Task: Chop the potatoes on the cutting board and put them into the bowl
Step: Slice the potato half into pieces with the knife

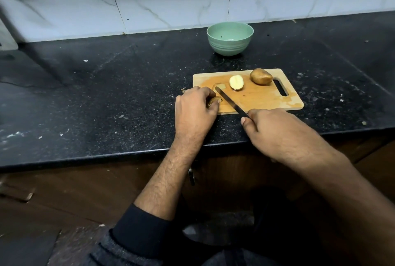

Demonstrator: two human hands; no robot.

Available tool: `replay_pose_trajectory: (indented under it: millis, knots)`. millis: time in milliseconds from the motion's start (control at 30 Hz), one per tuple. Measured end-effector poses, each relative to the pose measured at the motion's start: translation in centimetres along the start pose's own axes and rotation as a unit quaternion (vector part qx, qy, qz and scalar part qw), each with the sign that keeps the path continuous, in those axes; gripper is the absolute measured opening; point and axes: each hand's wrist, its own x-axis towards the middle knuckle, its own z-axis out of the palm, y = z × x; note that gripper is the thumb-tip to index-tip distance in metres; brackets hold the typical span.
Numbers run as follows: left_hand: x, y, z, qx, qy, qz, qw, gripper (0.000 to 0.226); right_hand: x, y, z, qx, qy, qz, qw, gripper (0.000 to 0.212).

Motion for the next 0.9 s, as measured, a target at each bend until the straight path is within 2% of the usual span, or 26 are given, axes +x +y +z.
replay_pose_trajectory:
  millis: [333, 500, 733, 900]
  knots:
    - [-0.19, 0.19, -0.19, 0.023, 0.013, 0.009, 1.0, 0.017, 0.16, 0.07, -0.21, -0.009, -0.014, -0.01, 1.0, 0.033]
    - [-0.51, 0.34, -0.33, -0.008, 0.01, -0.01, 1.0, 0.027, 0.18, 0.15, -0.27, -0.001, -0.027, -0.008, 1.0, 0.029]
    - [-0.33, 0.31, -0.21, 0.041, 0.012, 0.015, 0.999, 0.015, -0.13, 0.07, -0.45, -0.004, -0.029, -0.015, 0.999, 0.033]
    - [-0.13, 0.24, -0.14, 0.039, 0.007, 0.014, 0.999, 0.009, 0.16, 0.14, -0.4, 0.005, -0.036, -0.026, 0.999, 0.027]
